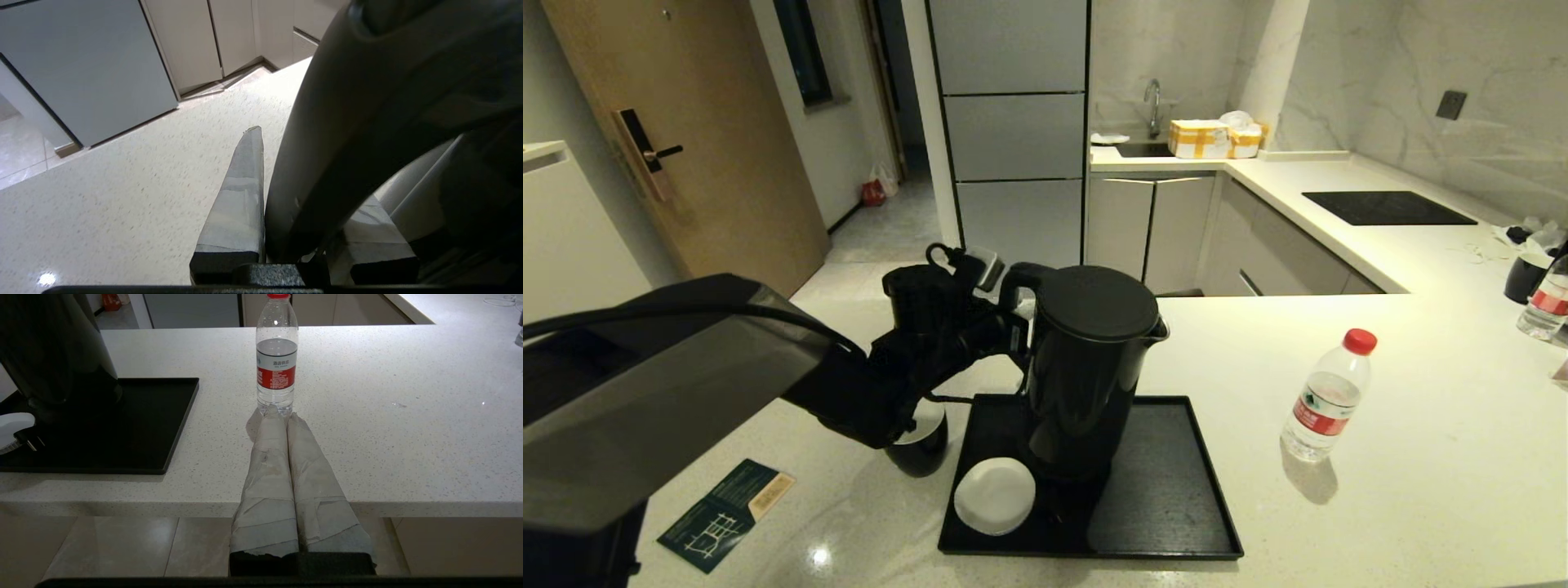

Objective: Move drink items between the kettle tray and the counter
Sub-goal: Pick up the kettle, then place it on the left

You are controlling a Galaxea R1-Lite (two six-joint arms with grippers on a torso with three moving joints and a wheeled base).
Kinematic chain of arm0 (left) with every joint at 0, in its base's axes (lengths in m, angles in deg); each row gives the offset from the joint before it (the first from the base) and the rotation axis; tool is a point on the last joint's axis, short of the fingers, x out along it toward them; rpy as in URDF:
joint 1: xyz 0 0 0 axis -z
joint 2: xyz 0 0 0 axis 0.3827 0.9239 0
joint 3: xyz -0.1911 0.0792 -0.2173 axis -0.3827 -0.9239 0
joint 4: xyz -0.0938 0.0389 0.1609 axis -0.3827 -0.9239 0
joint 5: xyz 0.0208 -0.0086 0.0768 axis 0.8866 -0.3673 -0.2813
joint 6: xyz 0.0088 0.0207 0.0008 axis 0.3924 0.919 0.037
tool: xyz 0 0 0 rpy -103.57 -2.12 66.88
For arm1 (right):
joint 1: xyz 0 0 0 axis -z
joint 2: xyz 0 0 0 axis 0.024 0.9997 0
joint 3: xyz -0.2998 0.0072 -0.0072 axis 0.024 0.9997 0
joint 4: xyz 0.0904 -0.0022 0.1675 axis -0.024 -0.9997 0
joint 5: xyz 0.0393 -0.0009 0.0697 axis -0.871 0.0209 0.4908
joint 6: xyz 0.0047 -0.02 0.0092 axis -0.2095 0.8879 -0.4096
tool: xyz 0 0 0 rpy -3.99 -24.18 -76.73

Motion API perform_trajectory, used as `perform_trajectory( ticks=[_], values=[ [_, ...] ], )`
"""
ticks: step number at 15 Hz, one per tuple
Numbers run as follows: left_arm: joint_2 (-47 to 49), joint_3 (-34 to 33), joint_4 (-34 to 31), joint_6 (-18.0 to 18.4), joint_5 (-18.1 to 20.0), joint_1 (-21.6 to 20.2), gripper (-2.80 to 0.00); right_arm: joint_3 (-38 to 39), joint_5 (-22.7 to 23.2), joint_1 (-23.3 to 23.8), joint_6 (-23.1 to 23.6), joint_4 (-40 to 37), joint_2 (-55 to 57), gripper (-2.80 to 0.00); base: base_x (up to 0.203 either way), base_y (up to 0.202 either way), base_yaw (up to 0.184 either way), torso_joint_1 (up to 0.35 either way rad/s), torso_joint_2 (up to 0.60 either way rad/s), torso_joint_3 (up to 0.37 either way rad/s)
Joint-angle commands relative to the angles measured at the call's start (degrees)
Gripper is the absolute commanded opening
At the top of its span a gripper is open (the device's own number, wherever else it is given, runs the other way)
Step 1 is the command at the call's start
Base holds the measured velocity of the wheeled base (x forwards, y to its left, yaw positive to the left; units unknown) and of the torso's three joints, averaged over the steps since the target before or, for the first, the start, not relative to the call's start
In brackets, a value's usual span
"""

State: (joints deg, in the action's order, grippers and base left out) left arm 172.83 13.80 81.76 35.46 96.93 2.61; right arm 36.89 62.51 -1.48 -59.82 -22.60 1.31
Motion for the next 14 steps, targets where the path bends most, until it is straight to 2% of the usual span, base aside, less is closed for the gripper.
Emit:
perform_trajectory(
  ticks=[1, 4, 6, 8, 12, 14],
  values=[
    [-1.73, 1.09, -0.48, -1.96, -0.07, 0.04, -2.80, 0.00, -0.02, -0.03, 0.05, -0.01, 0.07, -2.80, 0.000, 0.000, 0.000, 0.000, 0.00, 0.000],
    [-3.94, 1.99, -2.29, -2.70, -1.29, -0.34, -2.80, 0.00, -0.02, 0.01, 0.05, -0.01, 0.07, -2.80, 0.000, 0.000, 0.000, 0.000, 0.00, 0.000],
    [-6.27, 2.16, -4.55, -2.81, -1.66, -2.77, -2.80, 0.00, -0.02, 0.01, 0.05, -0.01, 0.07, -2.80, 0.000, 0.000, 0.000, 0.000, 0.00, 0.000],
    [-8.89, 2.47, -7.24, -2.81, -1.88, -5.80, -2.80, 0.00, -0.02, 0.01, 0.05, -0.01, 0.07, -2.80, 0.000, 0.000, 0.000, 0.000, 0.00, 0.000],
    [-12.47, 4.96, -12.55, -2.83, -5.35, -12.28, -2.80, 0.00, -0.02, 0.01, 0.05, -0.01, 0.07, -2.80, 0.000, 0.000, 0.000, 0.000, 0.00, 0.000],
    [-14.27, 6.06, -15.81, -3.29, -5.49, -15.90, -2.80, 0.00, -0.02, 0.01, 0.05, -0.01, 0.07, -2.80, 0.000, 0.000, 0.000, 0.000, 0.00, 0.000]
  ],
)
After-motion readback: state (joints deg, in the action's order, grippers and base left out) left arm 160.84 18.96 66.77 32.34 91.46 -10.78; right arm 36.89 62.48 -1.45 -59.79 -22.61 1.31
